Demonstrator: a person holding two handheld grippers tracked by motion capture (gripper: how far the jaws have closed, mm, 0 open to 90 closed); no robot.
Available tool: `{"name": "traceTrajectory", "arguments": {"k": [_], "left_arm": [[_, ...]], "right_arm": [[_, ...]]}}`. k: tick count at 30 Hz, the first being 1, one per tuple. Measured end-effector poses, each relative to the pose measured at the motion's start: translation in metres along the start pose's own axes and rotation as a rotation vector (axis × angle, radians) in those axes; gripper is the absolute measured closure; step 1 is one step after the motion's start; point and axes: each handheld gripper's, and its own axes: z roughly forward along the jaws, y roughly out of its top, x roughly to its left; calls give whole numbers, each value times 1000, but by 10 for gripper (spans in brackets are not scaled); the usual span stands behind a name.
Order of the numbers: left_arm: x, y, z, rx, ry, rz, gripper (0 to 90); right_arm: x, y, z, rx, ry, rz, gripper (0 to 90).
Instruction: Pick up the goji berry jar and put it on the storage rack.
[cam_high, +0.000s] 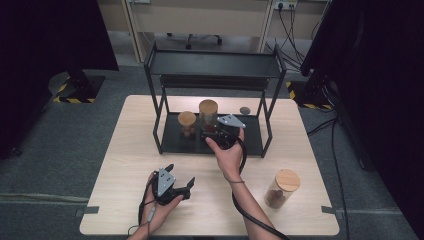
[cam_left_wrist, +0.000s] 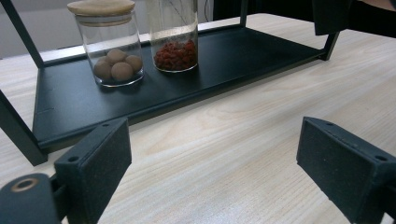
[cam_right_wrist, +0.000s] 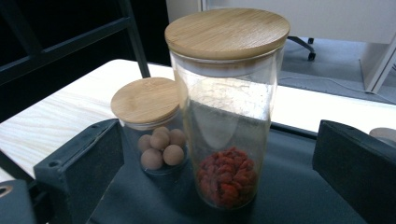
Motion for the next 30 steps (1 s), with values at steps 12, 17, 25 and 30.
{"name": "traceTrajectory", "arguments": {"k": [12, 17, 25, 30], "left_arm": [[0, 0, 0, 1, 1, 2, 100], [0, 0, 0, 1, 2, 2, 100], [-1, 0, 0, 0, 3, 4, 99], [-1, 0, 0, -1, 4, 6, 100]], "right_arm": [[1, -8, -10, 14, 22, 2, 25], [0, -11, -14, 19, 27, -1, 25], [-1, -17, -23, 32, 27, -17, 25], [-3, -19, -30, 29, 25, -23, 25]]}}
